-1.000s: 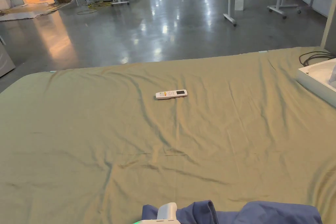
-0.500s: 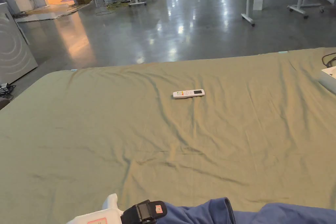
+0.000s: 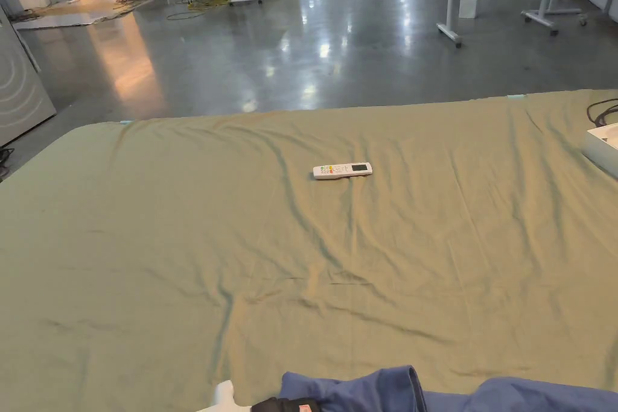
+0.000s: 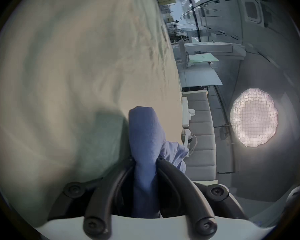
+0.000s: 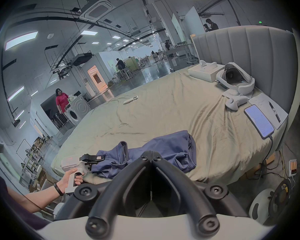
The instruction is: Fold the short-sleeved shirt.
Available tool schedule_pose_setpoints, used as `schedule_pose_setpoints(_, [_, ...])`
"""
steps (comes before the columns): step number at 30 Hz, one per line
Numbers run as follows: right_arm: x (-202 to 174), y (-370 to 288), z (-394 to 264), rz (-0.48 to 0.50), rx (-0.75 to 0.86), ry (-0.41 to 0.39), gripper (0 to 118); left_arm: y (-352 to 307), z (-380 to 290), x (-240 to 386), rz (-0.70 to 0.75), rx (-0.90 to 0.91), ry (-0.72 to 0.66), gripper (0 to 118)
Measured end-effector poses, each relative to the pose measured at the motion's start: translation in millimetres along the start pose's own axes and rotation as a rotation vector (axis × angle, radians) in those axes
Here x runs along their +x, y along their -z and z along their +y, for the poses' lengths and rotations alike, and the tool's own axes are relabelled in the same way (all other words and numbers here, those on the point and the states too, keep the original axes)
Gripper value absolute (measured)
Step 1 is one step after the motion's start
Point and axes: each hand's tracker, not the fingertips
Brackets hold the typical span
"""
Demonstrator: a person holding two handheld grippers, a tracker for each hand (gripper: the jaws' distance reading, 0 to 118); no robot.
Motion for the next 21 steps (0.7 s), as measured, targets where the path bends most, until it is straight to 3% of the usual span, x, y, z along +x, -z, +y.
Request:
schedule_pose_setpoints(4, [-3,2,2,0.018,0.007,0.0,0,-44,12,17,-0.108,0.07,-0.071,13])
schedule_pose_setpoints(11, [-6,10,-5,0.081,-0.004,-0.003,0,-123,41,86,0.091,0.1,0.208,13])
schedule_pose_setpoints(15, [-9,11,-9,0.103,0.004,0.018,0,-74,22,116,0.09,0.021,0.296,13])
schedule_pose_setpoints(21, [-13,-6,-3,0.059,0.032,-0.056,0,57,-33,135,0.122,-0.147,0.413,13])
